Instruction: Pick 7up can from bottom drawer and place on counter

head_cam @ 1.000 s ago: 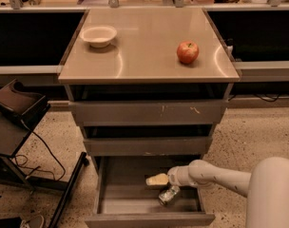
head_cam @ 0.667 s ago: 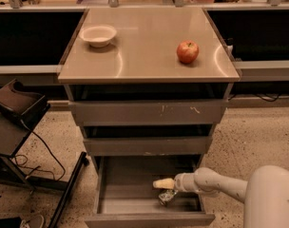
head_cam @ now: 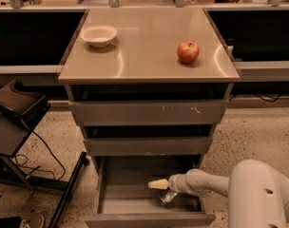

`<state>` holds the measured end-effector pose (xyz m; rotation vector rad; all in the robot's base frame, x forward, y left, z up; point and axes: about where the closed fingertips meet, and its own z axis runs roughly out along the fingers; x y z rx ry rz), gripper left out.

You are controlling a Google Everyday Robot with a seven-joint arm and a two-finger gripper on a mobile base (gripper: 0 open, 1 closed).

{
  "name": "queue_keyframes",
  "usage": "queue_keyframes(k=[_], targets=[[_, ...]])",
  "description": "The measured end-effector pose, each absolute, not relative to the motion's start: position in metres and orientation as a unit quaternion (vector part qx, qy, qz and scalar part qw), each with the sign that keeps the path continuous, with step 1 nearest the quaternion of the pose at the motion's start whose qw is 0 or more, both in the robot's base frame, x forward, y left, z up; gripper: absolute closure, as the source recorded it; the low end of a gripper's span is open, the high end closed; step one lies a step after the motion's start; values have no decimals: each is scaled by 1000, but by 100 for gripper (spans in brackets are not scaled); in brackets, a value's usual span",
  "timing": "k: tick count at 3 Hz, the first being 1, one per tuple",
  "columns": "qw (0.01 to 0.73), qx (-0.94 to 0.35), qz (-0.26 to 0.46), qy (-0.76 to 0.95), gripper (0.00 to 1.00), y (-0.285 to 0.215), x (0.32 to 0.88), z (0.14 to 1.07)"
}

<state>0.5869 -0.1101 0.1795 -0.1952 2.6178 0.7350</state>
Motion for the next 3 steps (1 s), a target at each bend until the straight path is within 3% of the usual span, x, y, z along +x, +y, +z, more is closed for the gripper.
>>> queue_keyframes(k=[3], targets=[[144, -16, 298, 943, 0, -117, 579, 133]])
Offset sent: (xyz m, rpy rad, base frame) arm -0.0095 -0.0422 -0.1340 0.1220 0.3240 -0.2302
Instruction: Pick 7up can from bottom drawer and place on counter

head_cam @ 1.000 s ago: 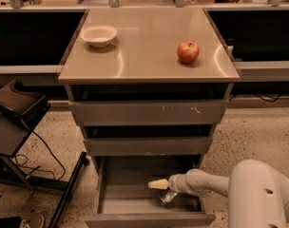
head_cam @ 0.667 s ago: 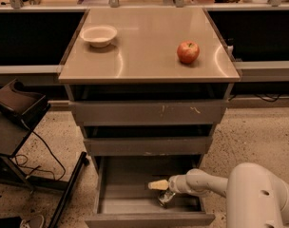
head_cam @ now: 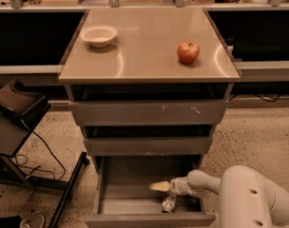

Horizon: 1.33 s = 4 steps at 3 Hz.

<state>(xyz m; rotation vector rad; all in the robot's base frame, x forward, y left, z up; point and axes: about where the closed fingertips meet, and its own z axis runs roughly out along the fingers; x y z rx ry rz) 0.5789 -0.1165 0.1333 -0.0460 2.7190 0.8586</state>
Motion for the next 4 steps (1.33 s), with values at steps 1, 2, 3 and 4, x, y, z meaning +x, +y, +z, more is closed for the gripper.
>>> queue_keyframes(k=[1, 2, 3, 4], targets=[[144, -16, 298, 943, 0, -117, 579, 133], [156, -15, 280, 947, 0, -116, 568, 142], [188, -4, 227, 955, 0, -128, 588, 190], [221, -4, 207, 953, 0, -130, 603, 230]])
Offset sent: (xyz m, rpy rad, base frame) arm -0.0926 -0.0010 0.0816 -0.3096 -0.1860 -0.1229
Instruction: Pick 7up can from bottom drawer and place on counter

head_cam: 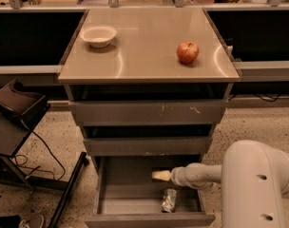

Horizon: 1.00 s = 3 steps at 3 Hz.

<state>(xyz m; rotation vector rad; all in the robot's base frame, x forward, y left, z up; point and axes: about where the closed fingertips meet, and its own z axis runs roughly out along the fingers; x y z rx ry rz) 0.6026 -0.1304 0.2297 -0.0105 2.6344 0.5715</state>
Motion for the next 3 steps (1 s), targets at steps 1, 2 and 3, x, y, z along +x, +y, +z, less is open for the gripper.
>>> queue_keyframes(k=[1, 2, 3], targets=[[194, 5, 196, 961, 0, -130, 598, 198], [146, 12, 178, 973, 0, -142, 576, 161], [143, 11, 176, 974, 0, -145, 573, 159]])
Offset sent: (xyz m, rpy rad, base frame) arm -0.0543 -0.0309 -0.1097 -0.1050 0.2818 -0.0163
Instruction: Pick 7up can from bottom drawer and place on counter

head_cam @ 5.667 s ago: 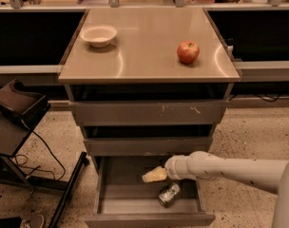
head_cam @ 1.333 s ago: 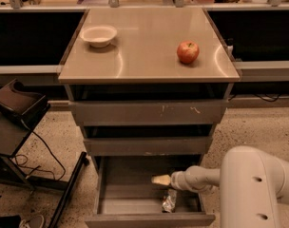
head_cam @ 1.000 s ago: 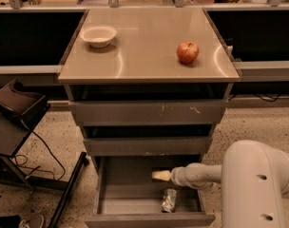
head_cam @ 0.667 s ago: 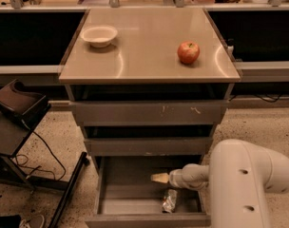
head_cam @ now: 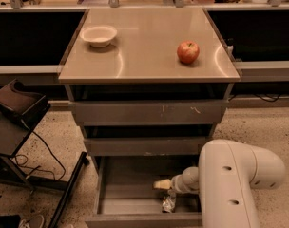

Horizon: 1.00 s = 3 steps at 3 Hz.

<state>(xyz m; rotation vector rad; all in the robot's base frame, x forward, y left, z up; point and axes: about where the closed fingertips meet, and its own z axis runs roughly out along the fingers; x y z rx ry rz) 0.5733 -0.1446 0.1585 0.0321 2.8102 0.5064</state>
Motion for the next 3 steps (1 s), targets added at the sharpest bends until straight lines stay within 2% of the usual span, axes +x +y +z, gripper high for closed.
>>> queue_keyframes(k=[1, 2, 3], targets=[[139, 11, 176, 974, 0, -143, 571, 156], [100, 18, 212, 972, 0, -128, 538, 127], [100, 18, 212, 972, 0, -128, 538, 127]])
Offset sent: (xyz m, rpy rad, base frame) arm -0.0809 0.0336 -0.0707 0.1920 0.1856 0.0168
